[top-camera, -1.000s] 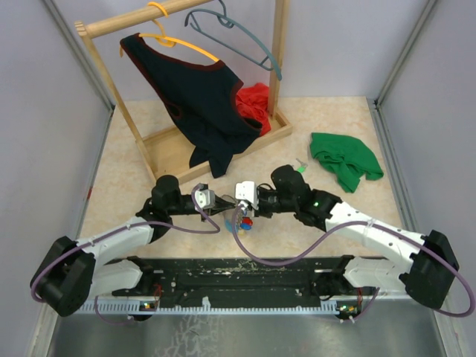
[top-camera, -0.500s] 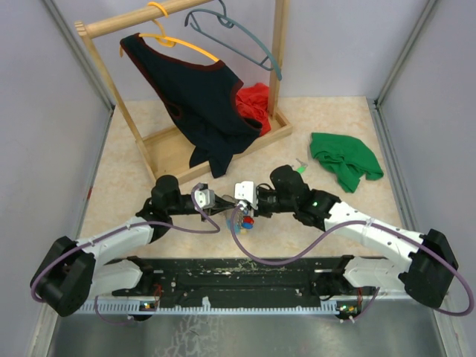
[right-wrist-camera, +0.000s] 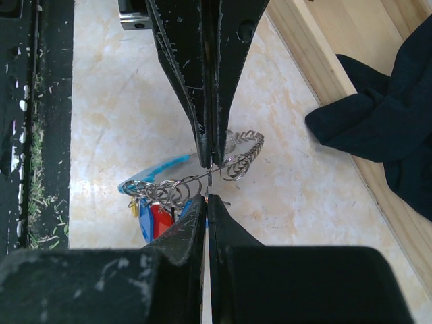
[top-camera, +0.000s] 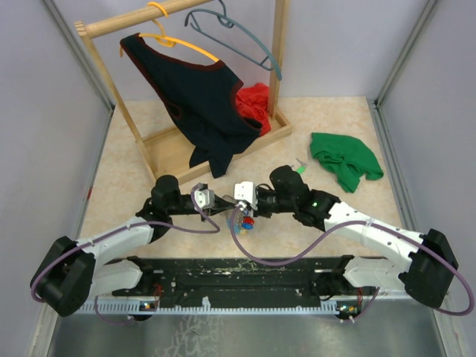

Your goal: Put the keys on the keyring

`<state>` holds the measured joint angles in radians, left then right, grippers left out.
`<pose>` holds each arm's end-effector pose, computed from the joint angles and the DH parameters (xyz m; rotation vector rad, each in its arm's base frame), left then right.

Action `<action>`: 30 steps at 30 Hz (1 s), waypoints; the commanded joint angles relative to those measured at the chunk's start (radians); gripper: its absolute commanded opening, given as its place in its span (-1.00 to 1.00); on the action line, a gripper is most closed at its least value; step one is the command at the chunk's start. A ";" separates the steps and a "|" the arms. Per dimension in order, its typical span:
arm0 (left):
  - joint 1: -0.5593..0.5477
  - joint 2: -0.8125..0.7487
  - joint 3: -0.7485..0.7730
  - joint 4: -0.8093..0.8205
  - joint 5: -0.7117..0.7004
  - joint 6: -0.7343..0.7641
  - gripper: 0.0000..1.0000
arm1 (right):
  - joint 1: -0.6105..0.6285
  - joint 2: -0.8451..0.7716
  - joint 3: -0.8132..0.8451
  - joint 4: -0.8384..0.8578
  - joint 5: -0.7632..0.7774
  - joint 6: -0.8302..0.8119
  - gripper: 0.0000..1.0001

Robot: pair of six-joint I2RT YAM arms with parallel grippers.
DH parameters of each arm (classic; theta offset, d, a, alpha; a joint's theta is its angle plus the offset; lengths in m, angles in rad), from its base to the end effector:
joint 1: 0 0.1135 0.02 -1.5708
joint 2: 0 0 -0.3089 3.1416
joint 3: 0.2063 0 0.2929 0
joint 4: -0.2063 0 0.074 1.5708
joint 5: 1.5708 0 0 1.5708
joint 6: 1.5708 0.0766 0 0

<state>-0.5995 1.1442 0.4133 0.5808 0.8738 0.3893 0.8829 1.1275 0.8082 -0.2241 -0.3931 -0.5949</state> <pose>0.1877 -0.1994 0.2296 1.3442 1.1195 -0.9004 0.1694 0.2523 0.2847 -1.5959 1.3998 0.5865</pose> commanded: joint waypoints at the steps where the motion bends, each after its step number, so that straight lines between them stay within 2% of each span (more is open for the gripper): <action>1: 0.006 -0.008 0.035 0.052 0.032 -0.004 -0.99 | 0.010 0.002 0.052 0.055 -0.012 -0.006 -1.00; 30: 0.006 -0.004 0.035 0.067 0.086 -0.016 -0.99 | 0.019 0.020 0.053 0.101 -0.008 0.026 -1.00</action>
<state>-0.5972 1.1442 0.4133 0.5907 0.9081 0.3828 0.8902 1.1400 0.8082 -0.1963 -0.3935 -0.5804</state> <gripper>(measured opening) 0.008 0.008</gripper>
